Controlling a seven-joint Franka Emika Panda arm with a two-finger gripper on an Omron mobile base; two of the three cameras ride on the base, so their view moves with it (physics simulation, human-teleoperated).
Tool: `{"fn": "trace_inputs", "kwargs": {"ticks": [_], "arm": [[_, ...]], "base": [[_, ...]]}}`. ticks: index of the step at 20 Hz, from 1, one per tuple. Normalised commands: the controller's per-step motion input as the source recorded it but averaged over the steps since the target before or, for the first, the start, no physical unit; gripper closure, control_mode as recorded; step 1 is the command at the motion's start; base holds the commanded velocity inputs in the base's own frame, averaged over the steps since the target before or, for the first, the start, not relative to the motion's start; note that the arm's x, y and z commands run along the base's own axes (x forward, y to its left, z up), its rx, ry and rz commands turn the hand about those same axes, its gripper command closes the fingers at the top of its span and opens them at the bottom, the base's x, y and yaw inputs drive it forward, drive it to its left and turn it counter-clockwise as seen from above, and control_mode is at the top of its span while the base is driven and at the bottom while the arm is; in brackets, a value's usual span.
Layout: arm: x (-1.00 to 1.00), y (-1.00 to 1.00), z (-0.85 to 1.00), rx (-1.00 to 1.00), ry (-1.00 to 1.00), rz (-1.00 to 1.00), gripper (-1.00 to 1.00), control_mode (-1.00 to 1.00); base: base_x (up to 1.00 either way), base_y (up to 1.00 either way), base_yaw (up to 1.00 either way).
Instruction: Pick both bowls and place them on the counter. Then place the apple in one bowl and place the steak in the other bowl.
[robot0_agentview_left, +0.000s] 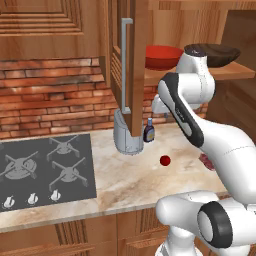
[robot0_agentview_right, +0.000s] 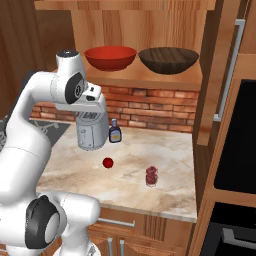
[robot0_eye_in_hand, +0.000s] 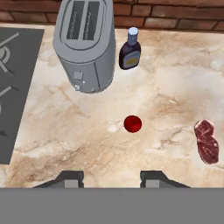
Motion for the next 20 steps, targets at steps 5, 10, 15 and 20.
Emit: {"fn": "trace_inputs", "kwargs": {"ticks": [5,10,15,20], "arm": [[-0.16,0.0,-0.01,0.03,-0.09,-0.01,-1.0,-1.0],[-0.28,0.0,0.19,0.12,-0.35,-0.15,-1.0,-1.0],[-0.22,-0.01,0.32,0.24,-0.18,-0.3,-1.0,-1.0],[-0.14,-0.07,0.38,0.27,-0.02,-0.29,-1.0,-1.0]], "base": [[0.0,0.0,0.0],[0.0,0.0,0.0],[0.0,0.0,0.0],[0.0,0.0,0.0]]}}
